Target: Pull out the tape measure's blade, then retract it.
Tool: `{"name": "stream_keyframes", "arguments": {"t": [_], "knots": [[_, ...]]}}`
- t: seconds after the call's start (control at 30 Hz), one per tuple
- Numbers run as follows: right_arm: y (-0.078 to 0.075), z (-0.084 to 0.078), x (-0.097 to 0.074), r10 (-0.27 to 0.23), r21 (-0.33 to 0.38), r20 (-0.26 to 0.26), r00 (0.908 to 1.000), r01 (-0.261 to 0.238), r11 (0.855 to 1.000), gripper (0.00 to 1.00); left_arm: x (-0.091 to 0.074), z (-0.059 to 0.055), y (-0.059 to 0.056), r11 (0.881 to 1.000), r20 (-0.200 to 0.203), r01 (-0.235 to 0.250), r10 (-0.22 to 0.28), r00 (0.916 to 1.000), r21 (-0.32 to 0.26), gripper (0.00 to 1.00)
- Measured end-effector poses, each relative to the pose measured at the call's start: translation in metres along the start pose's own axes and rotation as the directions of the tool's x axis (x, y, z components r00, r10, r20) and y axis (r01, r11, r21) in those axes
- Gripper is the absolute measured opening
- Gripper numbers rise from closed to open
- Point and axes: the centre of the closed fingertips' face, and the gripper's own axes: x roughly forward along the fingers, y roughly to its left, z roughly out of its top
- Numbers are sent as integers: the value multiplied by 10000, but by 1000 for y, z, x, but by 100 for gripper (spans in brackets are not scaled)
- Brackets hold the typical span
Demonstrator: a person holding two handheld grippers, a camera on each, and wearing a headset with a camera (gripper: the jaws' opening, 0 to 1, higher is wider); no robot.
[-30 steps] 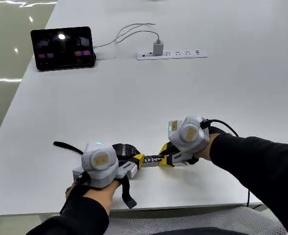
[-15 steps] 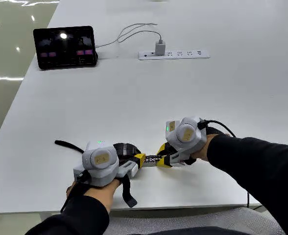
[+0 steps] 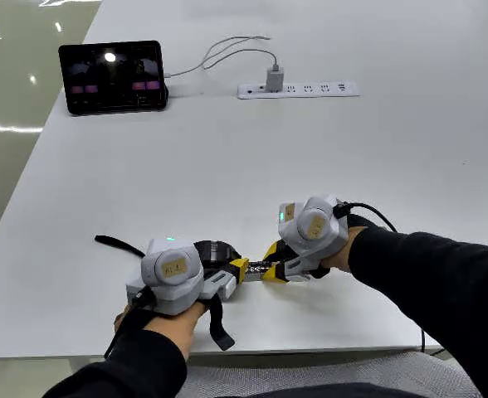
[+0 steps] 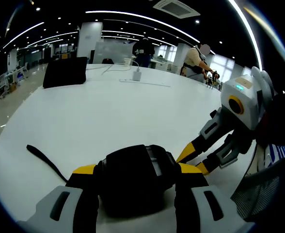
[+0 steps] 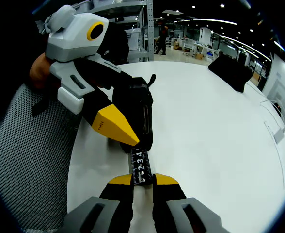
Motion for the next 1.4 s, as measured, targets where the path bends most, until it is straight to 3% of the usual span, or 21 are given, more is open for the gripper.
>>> {"name": "stream_keyframes", "arguments": {"t": [0.53, 0.63, 0.77, 1.4], "knots": [[0, 5, 5, -101, -25, 33, 9999, 101, 9999, 12, 1, 0, 0, 10000, -1, 1, -1, 10000, -9, 58], [0, 6, 5, -77, 426, 119, 9999, 72, 9991, 12, 1, 0, 0, 10000, -7, 4, -4, 10000, -2, 58], [1, 6, 6, 104, 294, 173, 9998, -109, 9995, 11, 1, -1, -1, 10000, -17, 6, -6, 10000, -12, 58], [3, 12, 13, 20, 215, 234, 9997, -25, 9998, 11, 1, -3, -2, 10000, -16, 67, -67, 10000, 8, 58]]}}
